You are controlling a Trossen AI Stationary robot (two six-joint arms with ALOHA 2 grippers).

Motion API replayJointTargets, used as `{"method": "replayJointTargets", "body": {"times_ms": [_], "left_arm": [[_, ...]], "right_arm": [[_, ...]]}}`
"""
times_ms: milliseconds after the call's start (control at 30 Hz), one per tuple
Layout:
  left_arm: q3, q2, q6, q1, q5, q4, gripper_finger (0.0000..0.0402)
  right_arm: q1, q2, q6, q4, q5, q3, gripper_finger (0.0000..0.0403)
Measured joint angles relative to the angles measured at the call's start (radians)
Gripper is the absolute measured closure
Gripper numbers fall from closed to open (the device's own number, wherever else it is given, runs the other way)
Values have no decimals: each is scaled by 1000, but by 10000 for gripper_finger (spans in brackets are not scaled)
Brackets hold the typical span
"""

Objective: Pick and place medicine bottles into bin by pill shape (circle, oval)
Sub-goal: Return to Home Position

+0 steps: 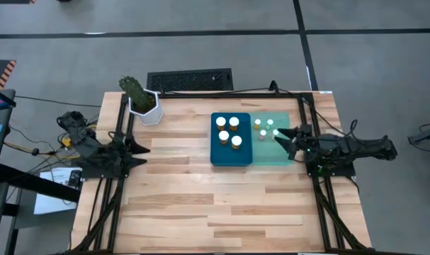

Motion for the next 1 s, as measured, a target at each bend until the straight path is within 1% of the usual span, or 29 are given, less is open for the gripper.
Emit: {"method": "replayJointTargets", "body": {"times_ms": [100, 333, 433, 533, 733, 800, 833, 900, 933, 1000], "left_arm": [[-28, 0, -23, 0, 25, -1, 102], [-92, 0, -28, 0, 24, -4, 102], [-125, 1, -56, 0, -26, -8, 102], [-144, 1, -128, 0, -63, -11, 102], [-170, 1, -185, 0, 4, -30, 102], [-172, 1, -248, 0, 24, -19, 102], [-172, 1, -222, 0, 27, -6, 102], [-172, 1, -46, 0, 46, 97, 102], [-172, 1, 65, 0, 81, 175, 102], [-170, 0, 253, 1, 184, 327, 102]], "right_arm": [[23, -4, -26, 27, 0, -31, 126], [40, 7, -30, 42, 2, -36, 126], [35, 7, -21, 39, -3, -36, 126], [36, 8, -19, 37, -26, -36, 126], [36, 7, 103, 36, -43, -36, 127], [37, 8, 107, 36, -52, -36, 126], [39, 8, 92, 40, -62, -37, 126], [46, 7, 19, 79, -101, -41, 126], [50, 6, -18, 109, -123, -44, 126], [51, -4, -75, 171, -175, -44, 126]]}}
